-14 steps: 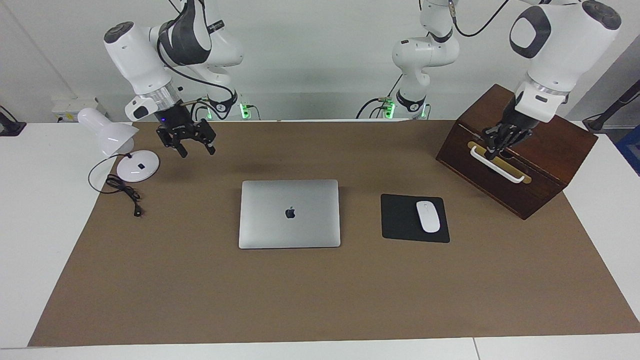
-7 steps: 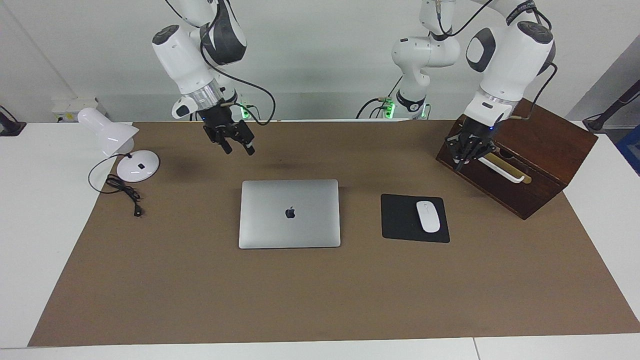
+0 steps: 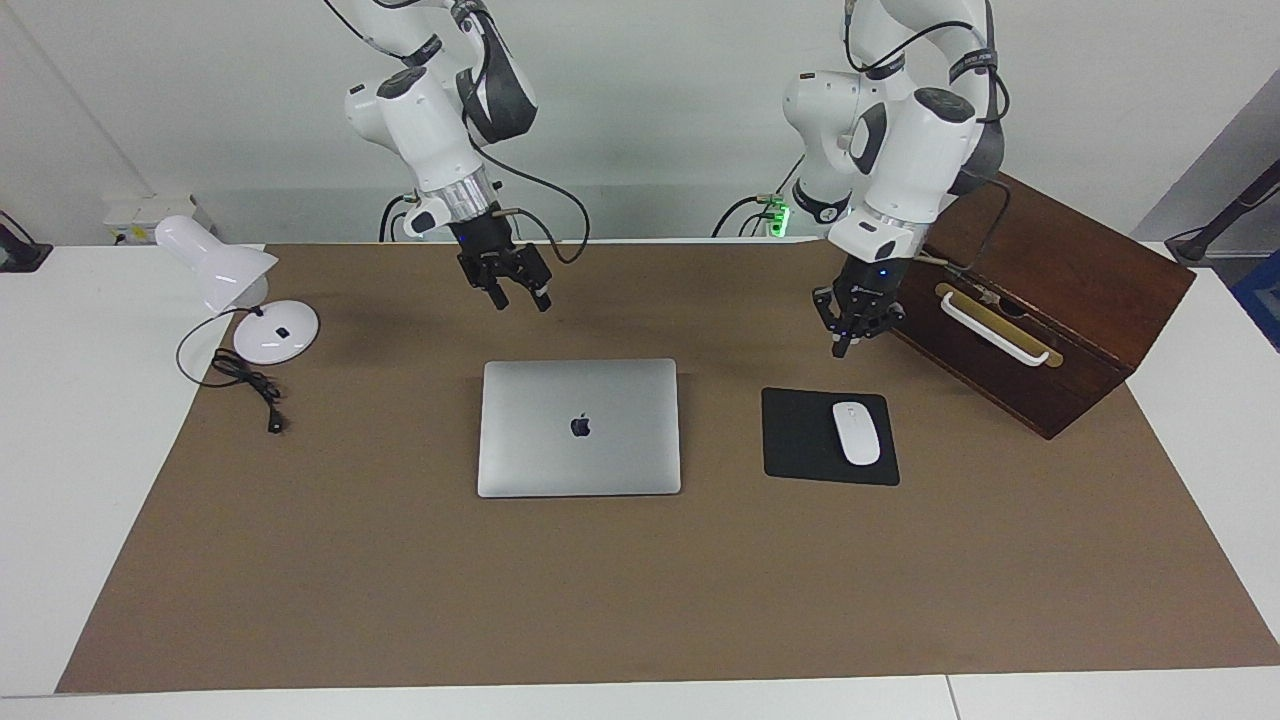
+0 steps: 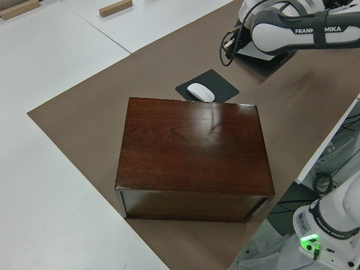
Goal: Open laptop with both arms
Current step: 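Move the left gripper and the right gripper toward the laptop's front edge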
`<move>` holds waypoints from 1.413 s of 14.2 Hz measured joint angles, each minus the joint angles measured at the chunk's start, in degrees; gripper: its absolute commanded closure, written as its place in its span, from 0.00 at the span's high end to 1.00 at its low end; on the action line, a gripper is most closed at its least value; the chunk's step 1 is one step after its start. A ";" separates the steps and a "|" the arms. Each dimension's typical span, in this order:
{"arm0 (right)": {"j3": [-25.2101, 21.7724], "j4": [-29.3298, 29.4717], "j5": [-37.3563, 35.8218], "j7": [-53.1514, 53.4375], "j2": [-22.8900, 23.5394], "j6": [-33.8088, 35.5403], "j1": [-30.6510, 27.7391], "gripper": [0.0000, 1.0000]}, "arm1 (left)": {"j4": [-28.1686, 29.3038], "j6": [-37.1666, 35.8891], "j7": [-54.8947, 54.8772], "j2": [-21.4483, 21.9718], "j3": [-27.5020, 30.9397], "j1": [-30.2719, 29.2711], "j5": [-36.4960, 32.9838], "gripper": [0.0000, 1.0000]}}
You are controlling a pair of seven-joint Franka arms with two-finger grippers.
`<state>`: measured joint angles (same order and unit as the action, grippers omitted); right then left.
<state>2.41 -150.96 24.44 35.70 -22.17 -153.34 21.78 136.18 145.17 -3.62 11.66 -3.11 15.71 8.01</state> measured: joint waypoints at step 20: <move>2.21 -6.29 0.01 1.20 6.63 -13.91 1.37 1.00 | 19.55 52.31 5.39 -9.00 0.15 21.55 0.04 0.00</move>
<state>4.63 -157.25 24.45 36.89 -15.54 -167.25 23.16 155.73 197.48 1.77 2.66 -2.95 37.25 8.05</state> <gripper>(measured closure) 0.000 0.991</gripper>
